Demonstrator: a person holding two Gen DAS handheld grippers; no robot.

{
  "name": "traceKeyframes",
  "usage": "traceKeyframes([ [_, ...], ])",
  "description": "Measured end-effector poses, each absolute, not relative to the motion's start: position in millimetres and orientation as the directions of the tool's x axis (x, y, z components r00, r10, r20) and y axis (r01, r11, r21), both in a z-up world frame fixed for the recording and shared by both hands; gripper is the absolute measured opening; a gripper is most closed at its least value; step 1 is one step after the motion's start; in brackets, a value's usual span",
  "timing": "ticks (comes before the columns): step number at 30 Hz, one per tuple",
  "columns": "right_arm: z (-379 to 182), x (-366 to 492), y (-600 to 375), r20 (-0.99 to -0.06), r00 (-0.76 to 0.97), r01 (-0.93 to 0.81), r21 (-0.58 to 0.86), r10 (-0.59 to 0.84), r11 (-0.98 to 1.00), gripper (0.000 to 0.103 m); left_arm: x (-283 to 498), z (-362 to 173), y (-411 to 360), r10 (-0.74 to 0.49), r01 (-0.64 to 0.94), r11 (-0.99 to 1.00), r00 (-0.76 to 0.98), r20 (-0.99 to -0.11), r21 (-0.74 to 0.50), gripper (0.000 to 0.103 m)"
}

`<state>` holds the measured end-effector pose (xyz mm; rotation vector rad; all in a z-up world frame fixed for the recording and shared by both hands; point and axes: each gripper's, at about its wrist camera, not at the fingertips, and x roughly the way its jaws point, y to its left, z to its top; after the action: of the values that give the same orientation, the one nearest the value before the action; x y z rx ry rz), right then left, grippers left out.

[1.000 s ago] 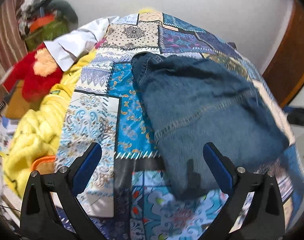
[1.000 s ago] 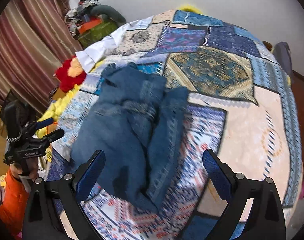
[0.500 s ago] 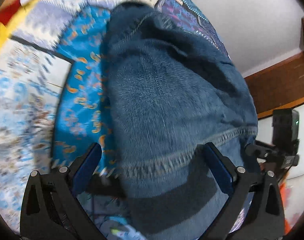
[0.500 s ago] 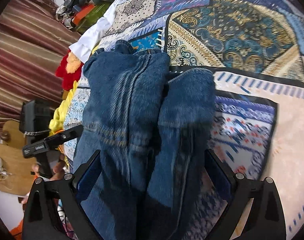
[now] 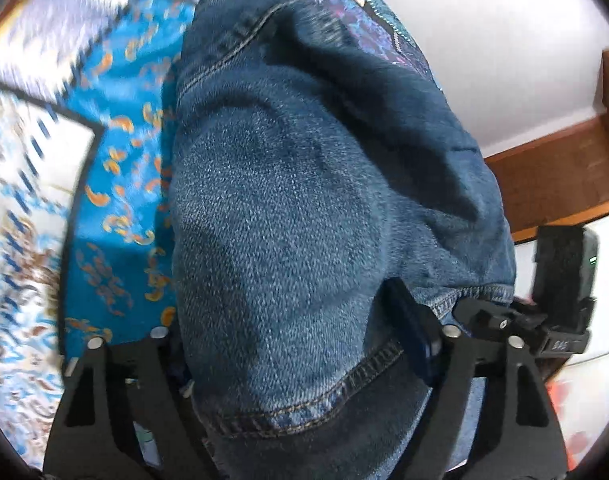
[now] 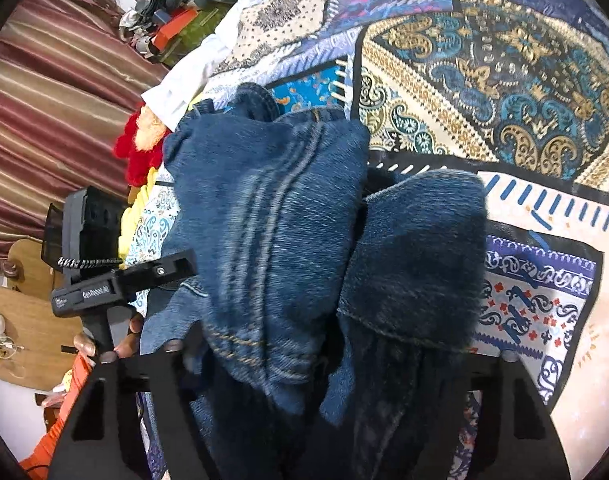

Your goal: Fold large clothes

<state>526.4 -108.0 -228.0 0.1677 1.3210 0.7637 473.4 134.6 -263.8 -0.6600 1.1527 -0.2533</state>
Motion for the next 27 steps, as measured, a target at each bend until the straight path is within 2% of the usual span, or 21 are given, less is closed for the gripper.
traceKeyframes([
  [4,-218.4,515.2,-113.0,-0.783,0.087,-0.396,0.540,0.616,0.742,0.052,465.7,-233.1,131.3,-0.467,-0.116,0.818,0.439,-0.768,-0.564,0.063],
  [8,-200.3,500.8,-111.5,-0.764,0.098,-0.397,0.557,0.638,0.729,0.046,456.4,-193.9,123.8,-0.414,-0.063,0.865,0.469,-0.780,-0.497,0.060],
  [13,-158.2,478.8,-103.8,-0.754,0.144,-0.454,0.526,0.641,0.720,0.044,436.0,-132.4,119.8,-0.370,-0.003,0.898,0.537,-0.758,-0.440,0.058],
  [21,-73.9,443.8,-83.0,-0.673,0.218,-0.531,0.525,0.706,0.665,0.044,378.1,-37.5,158.7,-0.304,0.050,0.929,0.664,-0.683,-0.366,0.058],
  [27,-58.2,417.2,-50.6,-0.642,0.213,-0.564,0.534,0.736,0.630,0.044,337.1,-17.5,193.1,-0.241,0.012,0.945,0.700,-0.673,-0.327,0.058],
])
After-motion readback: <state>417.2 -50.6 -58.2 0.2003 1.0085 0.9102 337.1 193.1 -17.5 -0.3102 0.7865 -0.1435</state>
